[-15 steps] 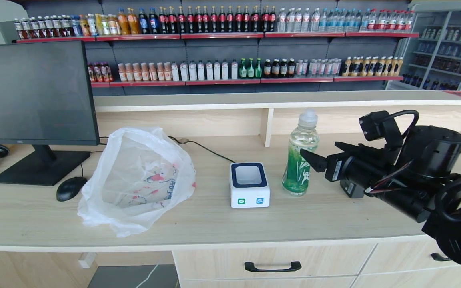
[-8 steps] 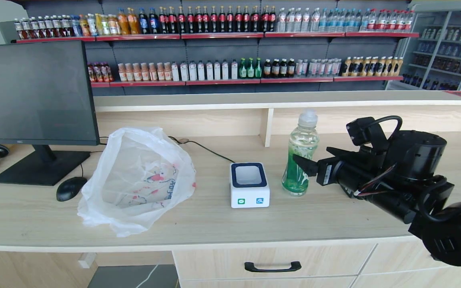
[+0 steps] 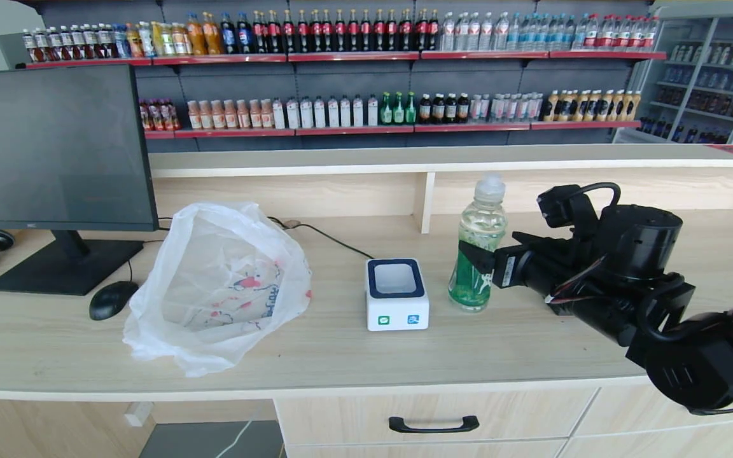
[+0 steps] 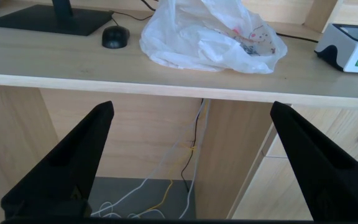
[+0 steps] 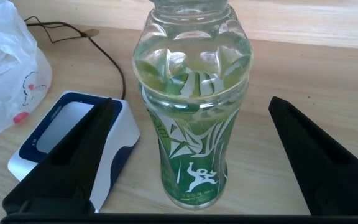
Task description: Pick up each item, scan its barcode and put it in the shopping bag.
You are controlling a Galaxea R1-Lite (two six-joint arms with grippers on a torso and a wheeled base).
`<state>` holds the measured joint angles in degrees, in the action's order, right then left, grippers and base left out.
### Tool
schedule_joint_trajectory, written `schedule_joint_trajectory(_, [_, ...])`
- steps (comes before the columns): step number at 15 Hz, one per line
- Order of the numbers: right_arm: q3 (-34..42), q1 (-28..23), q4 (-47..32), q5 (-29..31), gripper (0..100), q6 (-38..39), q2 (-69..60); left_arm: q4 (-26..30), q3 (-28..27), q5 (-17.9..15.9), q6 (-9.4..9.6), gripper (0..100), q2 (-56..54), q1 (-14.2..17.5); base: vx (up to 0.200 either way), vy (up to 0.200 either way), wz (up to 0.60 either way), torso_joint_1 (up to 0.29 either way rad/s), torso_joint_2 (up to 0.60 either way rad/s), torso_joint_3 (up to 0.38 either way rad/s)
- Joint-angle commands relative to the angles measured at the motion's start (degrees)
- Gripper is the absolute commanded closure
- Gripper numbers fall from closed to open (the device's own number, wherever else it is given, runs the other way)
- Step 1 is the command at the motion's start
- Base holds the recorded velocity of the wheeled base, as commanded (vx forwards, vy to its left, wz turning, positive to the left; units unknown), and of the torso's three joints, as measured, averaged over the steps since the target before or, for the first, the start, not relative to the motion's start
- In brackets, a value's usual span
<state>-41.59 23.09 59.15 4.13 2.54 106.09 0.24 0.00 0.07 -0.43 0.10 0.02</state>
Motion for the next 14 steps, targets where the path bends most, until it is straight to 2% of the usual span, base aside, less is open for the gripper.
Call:
schedule_joint_trajectory(1, [-0.2,0.0,0.1,0.0,0,0.6,1.0,0.0,0.0,0.0,-0.01,0,0.0,0.1,0.0,0.0,0.0,0.0,0.0,0.0])
schedule_joint_trajectory(11, [-2.5,-0.1,0.2,0.2,0,0.5,3.2,0.0,0.0,0.0,-0.01,0,0.0,0.1,0.0,0.0,0.0,0.0,0.0,0.0])
schedule_joint_trajectory(14, [-4.4,-0.2,0.2,2.2,0,0.7,4.5,0.0,0.0,0.0,-0.01,0,0.0,0.0,0.0,0.0,0.0,0.0,0.0,0.0])
